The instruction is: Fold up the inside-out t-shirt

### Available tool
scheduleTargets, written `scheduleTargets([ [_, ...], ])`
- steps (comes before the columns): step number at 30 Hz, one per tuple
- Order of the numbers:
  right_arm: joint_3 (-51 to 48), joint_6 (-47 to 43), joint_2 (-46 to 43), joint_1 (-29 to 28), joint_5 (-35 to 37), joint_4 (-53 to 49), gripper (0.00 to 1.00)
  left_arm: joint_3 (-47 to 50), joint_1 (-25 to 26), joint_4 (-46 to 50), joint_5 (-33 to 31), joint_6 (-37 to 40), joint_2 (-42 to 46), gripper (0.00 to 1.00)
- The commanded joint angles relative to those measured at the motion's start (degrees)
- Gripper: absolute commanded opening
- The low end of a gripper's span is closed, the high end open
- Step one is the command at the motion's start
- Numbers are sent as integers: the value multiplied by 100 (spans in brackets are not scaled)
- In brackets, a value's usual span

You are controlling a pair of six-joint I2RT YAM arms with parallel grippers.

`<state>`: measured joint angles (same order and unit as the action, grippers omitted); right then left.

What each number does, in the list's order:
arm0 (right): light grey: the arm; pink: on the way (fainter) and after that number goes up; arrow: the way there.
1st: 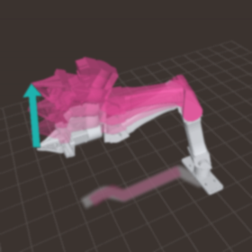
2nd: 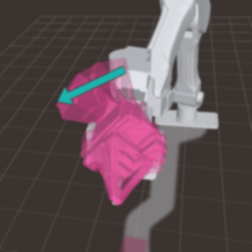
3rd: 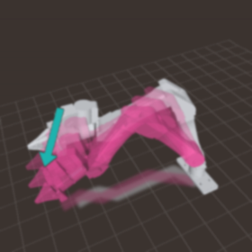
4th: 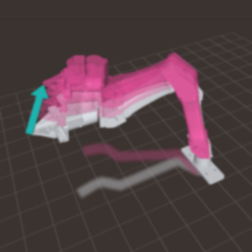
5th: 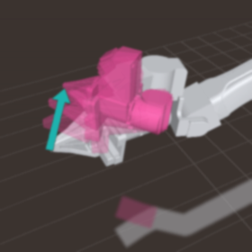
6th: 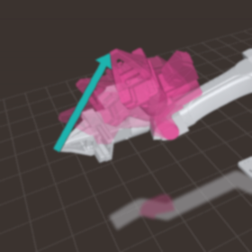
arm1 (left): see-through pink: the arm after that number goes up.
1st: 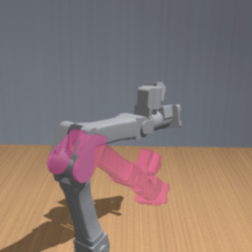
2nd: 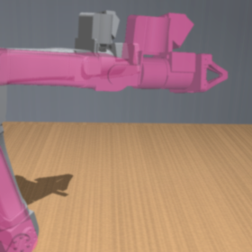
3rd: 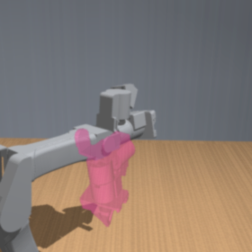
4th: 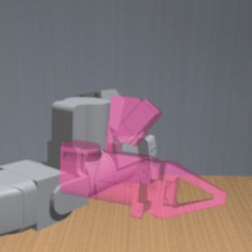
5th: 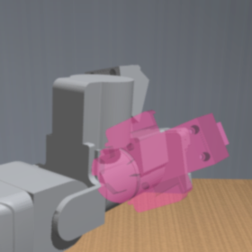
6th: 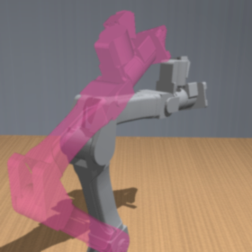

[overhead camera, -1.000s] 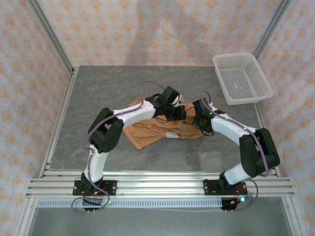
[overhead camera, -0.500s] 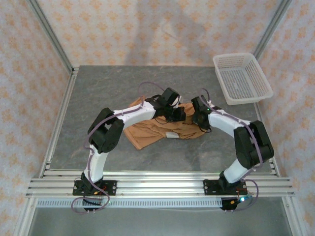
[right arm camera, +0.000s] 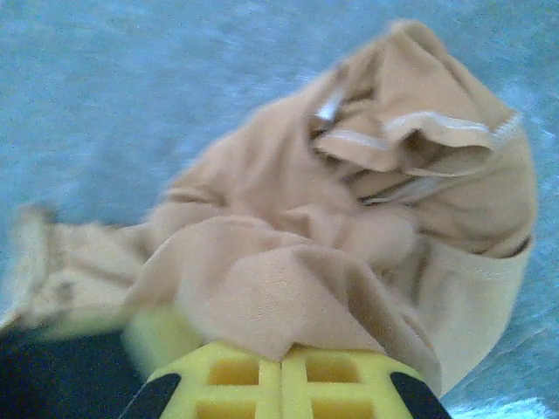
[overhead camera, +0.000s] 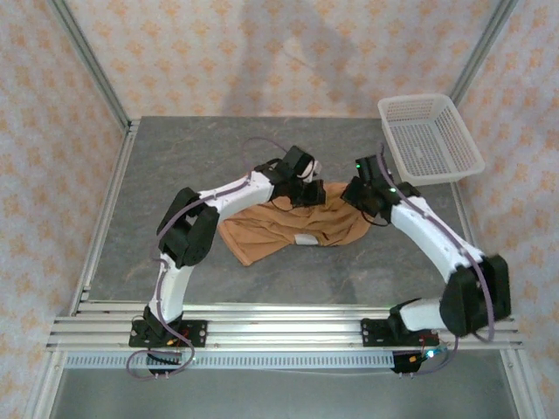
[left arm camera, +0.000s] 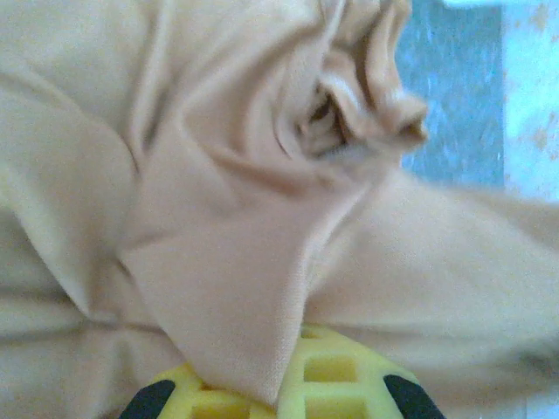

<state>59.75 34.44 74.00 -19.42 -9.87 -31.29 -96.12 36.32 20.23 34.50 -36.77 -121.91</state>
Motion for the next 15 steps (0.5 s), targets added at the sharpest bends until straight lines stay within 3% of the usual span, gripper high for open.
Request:
scheduleTargets([
  [1, 239, -279, -733, 149, -1016, -298, 0, -347, -296, 380, -60, 179, -434, 0],
  [9, -417, -106, -2153, 673, -2317, 745, 0, -273, -537, 451, -75, 258, -665, 0],
  [12, -769, 54, -2405, 858, -2214, 912, 0, -110, -547, 317, -28, 200, -593, 0],
  [15, -898, 84, -2016, 862, -2064, 723, 0, 28, -529, 147, 19, 110, -447, 0],
])
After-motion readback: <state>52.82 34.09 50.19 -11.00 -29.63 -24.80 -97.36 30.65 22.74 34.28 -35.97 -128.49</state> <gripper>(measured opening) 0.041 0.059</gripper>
